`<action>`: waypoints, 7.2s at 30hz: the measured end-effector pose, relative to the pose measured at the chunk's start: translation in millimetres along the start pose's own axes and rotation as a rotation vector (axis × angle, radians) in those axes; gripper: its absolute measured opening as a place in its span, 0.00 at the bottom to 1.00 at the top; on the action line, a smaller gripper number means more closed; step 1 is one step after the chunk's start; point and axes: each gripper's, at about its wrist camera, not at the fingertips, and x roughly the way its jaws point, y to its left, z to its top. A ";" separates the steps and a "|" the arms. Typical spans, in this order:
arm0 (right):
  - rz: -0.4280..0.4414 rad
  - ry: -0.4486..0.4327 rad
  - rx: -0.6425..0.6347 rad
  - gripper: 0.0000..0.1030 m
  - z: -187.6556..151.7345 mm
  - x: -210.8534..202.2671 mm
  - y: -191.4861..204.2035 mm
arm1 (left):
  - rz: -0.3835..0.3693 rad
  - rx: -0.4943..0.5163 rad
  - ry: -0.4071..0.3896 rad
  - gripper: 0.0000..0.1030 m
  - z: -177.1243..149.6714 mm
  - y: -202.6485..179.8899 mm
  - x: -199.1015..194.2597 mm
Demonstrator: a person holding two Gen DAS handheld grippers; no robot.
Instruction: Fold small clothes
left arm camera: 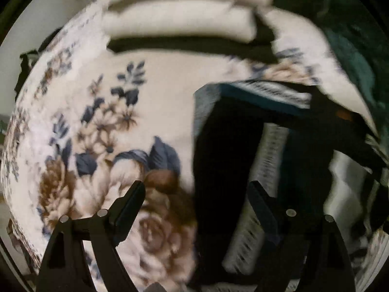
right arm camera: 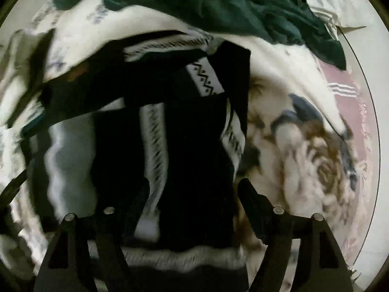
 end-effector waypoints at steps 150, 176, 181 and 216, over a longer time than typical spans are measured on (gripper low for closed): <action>0.543 0.446 0.351 0.62 -388.9 12.9 -37.1 | -0.635 -0.152 0.429 0.61 -355.1 109.7 -45.1; 0.463 0.090 0.193 0.72 -125.3 -78.9 -2.2 | -0.655 -0.172 0.104 0.61 -10.0 69.1 -40.1; 0.466 0.057 0.150 0.72 -10.8 -43.7 32.8 | -0.580 -0.142 0.166 0.61 54.4 26.1 22.5; 0.584 0.240 0.116 0.67 46.0 31.8 58.5 | -0.721 -0.198 0.177 0.04 8.6 34.4 17.5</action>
